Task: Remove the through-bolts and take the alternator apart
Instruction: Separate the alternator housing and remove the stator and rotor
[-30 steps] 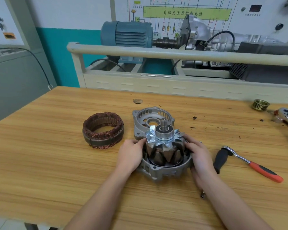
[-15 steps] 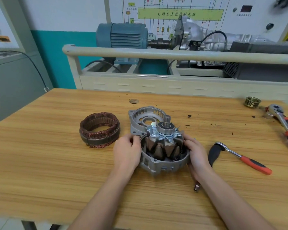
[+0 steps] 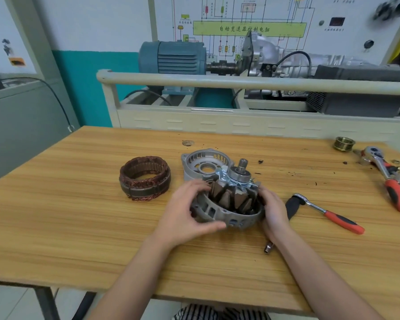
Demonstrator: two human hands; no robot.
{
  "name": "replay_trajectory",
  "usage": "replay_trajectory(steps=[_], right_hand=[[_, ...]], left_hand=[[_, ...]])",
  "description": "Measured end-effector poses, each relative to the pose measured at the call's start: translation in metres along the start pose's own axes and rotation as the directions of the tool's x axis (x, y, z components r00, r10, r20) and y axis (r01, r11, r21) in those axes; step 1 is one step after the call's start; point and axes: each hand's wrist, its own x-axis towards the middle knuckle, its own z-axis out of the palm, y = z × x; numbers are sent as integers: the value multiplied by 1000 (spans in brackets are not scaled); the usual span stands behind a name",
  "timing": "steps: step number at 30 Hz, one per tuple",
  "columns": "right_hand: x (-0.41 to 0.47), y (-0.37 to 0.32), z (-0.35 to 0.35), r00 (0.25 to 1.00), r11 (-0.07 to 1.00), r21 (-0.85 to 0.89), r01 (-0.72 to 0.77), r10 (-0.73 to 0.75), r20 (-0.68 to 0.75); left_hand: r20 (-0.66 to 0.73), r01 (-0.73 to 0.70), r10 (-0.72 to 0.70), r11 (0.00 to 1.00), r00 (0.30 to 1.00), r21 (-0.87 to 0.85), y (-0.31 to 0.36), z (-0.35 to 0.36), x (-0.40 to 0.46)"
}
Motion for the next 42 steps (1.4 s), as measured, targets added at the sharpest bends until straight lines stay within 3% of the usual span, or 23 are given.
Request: replay_trajectory(steps=[3,10,13,15,18,21,28,31,33,37,42], right_hand=[[-2,-2,-4,999,999,50,-8,6,43],[-7,-7,-7,997,999,35,22,-25,76],[-11,-18,-13,983,987,44,157,-160,91],[-19,-23,-19,950,947,-84,309,-303,79],[-38,-20,-31,857,825,-233,515,-500,123],[-55,-10,-38,780,666,-410,623,-565,269],[-62,7,-28,612,141,-672,727,-576,542],[-61,11,-22,608,57,-721,690,-586,536],[-61,11,-18,608,63,-726,684,-599,522],[-61,9,-15,632,209,-659,723,-586,507],[-66,8,-15,631,280,-600,750,-575,520]], left_hand=[[12,-80,79,986,997,143,5,4,3],[-19,-57,61,985,998,163,0,8,5],[-48,-39,46,991,998,128,-1,8,6],[-48,-40,47,990,998,136,-2,8,7],[-56,-46,55,987,997,156,-2,9,8],[-59,-42,52,986,997,159,-2,9,8],[-42,-45,55,975,998,218,0,9,8],[-27,-43,51,969,998,244,0,9,9],[-30,-46,55,969,998,242,0,9,9],[-28,-50,57,972,998,229,-1,9,10],[-44,-89,100,974,994,208,-2,10,6]])
